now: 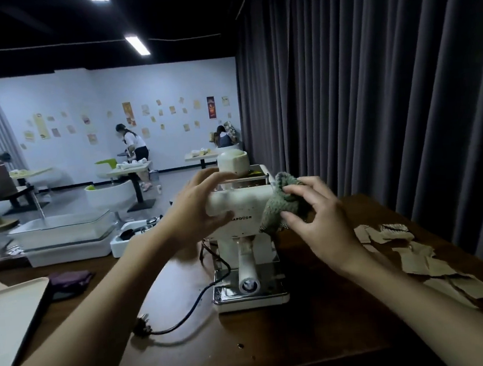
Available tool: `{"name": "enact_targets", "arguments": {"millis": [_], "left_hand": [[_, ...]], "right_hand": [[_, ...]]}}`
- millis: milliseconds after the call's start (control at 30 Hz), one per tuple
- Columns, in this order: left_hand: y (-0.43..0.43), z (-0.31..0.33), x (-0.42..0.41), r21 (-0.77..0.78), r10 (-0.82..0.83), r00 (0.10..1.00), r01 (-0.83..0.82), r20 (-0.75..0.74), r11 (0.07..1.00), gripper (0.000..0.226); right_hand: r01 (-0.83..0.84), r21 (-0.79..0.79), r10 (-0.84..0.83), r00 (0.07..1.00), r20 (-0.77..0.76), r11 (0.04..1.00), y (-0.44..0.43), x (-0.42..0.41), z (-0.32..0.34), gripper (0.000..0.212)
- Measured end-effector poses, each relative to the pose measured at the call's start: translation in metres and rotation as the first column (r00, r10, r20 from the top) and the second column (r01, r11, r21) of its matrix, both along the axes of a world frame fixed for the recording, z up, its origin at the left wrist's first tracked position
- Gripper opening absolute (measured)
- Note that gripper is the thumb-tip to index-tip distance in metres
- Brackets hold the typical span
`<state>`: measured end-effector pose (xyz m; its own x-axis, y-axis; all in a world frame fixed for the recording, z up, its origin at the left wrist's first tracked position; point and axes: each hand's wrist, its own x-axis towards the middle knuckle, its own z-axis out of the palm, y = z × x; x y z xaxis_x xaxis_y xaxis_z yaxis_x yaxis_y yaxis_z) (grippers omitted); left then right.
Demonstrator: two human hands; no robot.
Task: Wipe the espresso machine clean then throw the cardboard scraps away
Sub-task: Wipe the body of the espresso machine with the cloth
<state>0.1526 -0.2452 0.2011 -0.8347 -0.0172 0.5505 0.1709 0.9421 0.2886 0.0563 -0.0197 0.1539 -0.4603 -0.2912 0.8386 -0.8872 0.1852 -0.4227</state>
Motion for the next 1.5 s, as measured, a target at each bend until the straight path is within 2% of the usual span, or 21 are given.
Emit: {"name": "enact_targets", "arguments": {"millis": [100,300,433,500,700,900,1000,1133,1233,1300,1500], "left_hand": [[-0.018,-0.009,-0.001,0.095,-0.058,0.996,0.052,0.067,0.994,0.08],[-0.037,-0.02,-0.006,-0.002,-0.075,0.995,0.075,0.071,0.997,0.1],[-0.04,-0.027,-0.009,0.031,-0.112,0.993,0.111,0.022,0.993,0.1],[-0.038,-0.029,-0.01,0.054,-0.115,0.993,0.114,0.009,0.992,0.097],[-0.022,-0.033,-0.015,0.042,-0.174,0.985,0.175,-0.014,0.984,0.091],[-0.022,-0.023,-0.011,0.078,-0.169,0.986,0.168,0.008,0.983,0.082],[-0.021,-0.024,-0.011,0.123,-0.135,0.99,0.13,0.034,0.984,0.079],[-0.024,-0.032,-0.018,0.185,-0.157,0.987,0.148,0.037,0.972,0.08],[-0.025,-0.033,-0.018,0.212,-0.168,0.985,0.155,0.04,0.965,0.078],[-0.025,-0.034,-0.016,0.206,-0.165,0.986,0.154,0.036,0.966,0.078],[-0.024,-0.034,-0.016,0.216,-0.155,0.987,0.142,0.046,0.966,0.078]], "right_hand": [[0.059,0.116,-0.047,0.994,-0.102,0.991,-0.012,-0.008,-0.002,0.041],[0.268,0.2,-0.207,0.937,-0.282,0.942,-0.029,-0.021,-0.013,0.051],[0.312,0.268,-0.219,0.919,-0.327,0.911,-0.036,-0.021,-0.02,0.071],[0.329,0.274,-0.221,0.907,-0.36,0.904,-0.036,-0.023,-0.019,0.072],[0.295,0.158,-0.219,0.901,-0.375,0.942,-0.015,-0.051,-0.016,0.052],[0.276,0.309,-0.136,0.904,-0.405,0.91,-0.003,-0.06,-0.027,0.063],[0.267,0.286,-0.112,0.88,-0.461,0.92,0.001,-0.064,-0.027,0.06],[0.227,0.281,-0.046,0.847,-0.529,0.933,-0.012,-0.056,-0.022,0.051],[0.179,0.288,0.034,0.796,-0.604,0.941,-0.03,-0.045,-0.013,0.031],[0.176,0.297,0.052,0.778,-0.626,0.939,-0.032,-0.044,-0.01,0.027],[0.188,0.206,-0.073,0.881,-0.467,0.96,-0.001,-0.067,-0.012,0.034]]}}
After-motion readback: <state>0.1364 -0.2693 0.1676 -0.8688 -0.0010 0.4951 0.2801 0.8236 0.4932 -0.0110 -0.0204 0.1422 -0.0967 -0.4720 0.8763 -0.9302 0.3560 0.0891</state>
